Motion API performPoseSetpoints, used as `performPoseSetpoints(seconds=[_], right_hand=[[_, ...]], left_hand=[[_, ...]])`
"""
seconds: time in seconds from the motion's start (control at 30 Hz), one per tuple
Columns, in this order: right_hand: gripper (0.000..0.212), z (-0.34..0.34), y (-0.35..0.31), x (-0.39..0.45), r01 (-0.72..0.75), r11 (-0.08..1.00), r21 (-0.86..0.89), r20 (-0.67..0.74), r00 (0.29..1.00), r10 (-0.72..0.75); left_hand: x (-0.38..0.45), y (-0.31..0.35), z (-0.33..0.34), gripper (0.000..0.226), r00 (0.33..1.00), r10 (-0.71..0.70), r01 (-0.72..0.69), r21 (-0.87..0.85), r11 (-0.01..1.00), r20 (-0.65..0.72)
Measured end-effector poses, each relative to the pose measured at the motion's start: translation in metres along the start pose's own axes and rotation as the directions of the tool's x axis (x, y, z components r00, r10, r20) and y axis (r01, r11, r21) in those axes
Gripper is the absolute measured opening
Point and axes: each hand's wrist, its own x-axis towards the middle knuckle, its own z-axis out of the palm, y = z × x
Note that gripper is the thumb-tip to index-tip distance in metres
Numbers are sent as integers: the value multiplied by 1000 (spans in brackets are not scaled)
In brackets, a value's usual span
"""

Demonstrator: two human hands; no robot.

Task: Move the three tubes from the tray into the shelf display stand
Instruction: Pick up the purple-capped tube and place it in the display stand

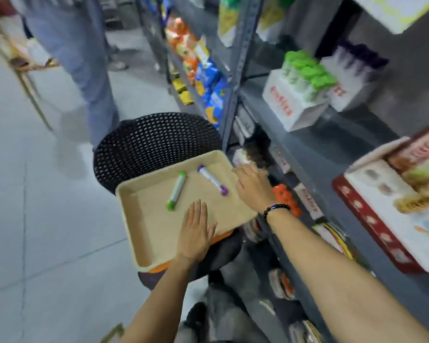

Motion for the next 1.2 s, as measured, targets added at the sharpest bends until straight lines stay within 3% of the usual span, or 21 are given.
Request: performPoseSetpoints(seconds=[0.23,0.43,0.63,0.9,1.07,1.2], right_hand=[[40,87,3,68,41,999,0,278,960,-39],[46,134,7,109,-93,993,76,421,906,53],[40,167,-2,143,-136,978,157,391,918,64],[26,190,-9,157,-112,992,62,287,954,90],[41,173,-2,153,-142,975,170,303,949,86],[30,137,10,142,-241,928,283,293,943,156]], left_hand=[[19,-13,48,66,969,-219,222,-18,975,119],[18,-16,83,60,947,-296,301,-26,953,125],[19,-18,93,57,948,-303,308,-42,951,99],[18,-21,98,63,946,-310,315,-36,949,96],[18,-20,96,64,944,-316,320,-26,947,92],[19,-18,90,70,942,-309,311,10,950,129]])
